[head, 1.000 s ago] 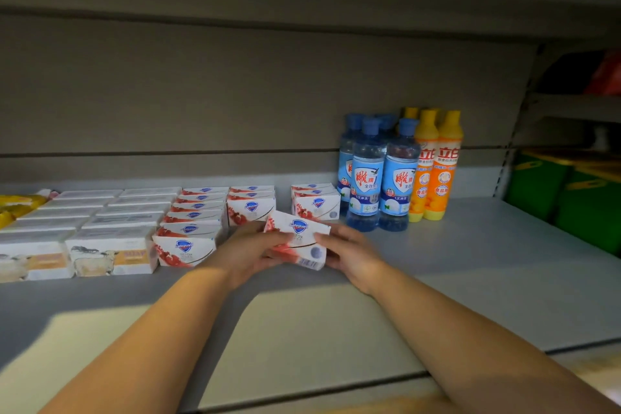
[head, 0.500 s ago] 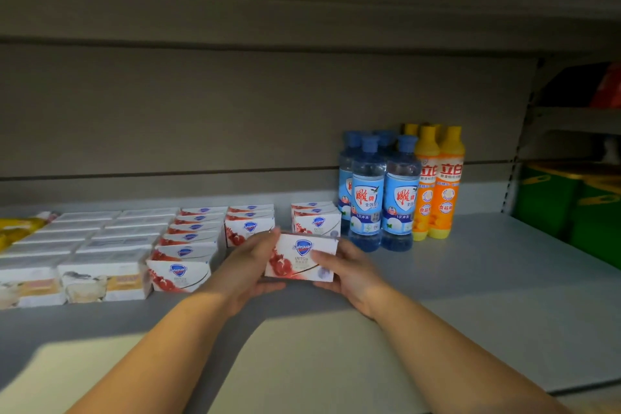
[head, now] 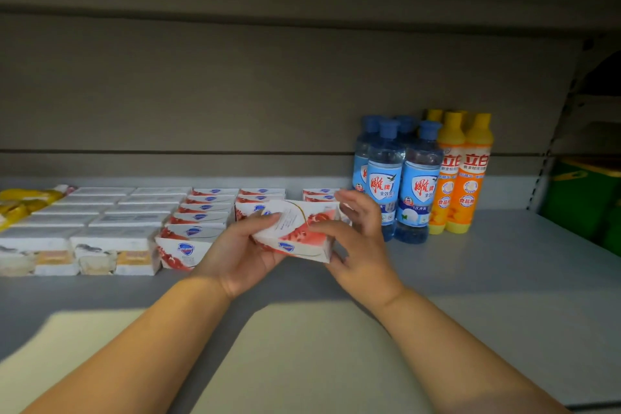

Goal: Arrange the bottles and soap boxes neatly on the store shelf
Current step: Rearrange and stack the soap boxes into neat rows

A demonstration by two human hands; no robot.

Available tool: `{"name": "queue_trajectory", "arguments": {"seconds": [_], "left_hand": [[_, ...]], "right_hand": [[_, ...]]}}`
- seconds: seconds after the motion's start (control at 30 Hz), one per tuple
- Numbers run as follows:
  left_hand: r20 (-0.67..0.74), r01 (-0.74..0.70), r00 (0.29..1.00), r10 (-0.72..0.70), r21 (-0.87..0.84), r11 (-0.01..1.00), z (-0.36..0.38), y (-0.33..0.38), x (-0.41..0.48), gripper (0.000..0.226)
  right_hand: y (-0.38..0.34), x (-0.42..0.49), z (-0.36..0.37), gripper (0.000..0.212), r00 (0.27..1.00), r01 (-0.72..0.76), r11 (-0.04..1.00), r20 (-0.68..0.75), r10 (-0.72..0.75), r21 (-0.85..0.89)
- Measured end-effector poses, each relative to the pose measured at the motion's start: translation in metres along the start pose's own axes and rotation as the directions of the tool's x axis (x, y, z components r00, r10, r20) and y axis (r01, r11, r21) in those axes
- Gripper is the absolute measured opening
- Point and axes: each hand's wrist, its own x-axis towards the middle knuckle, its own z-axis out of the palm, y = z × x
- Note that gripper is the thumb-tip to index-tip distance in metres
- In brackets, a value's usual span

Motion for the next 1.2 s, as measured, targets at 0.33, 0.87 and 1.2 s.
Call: {"name": "queue_trajectory", "arguments": {"seconds": [0.33,0.87,1.2], "left_hand": [[0.062,-0.141,0.99,0.128,0.274,0.951,0.003,0.0,-0.001,0.036],[0.424,-0.389,0.839,0.34,0.905,-0.169,-0.003,-0.01,-0.01,0.096],[0.147,-0.216,0.824,0.547,0.974,0.064,0.002,-0.008,-0.004,0.042]], "right_hand": [[-0.005,-0.002,-0.005,0.055,0.986,-0.155,0.987,0.068,0.151,0.051],[-0.014,0.005,-0.01,0.038,0.341,-0.871,-0.013,0.622,0.705,0.492],[-0.013,0.006,-0.006,0.056,0.49,-0.798,0.021,0.628,0.605,0.603]]}}
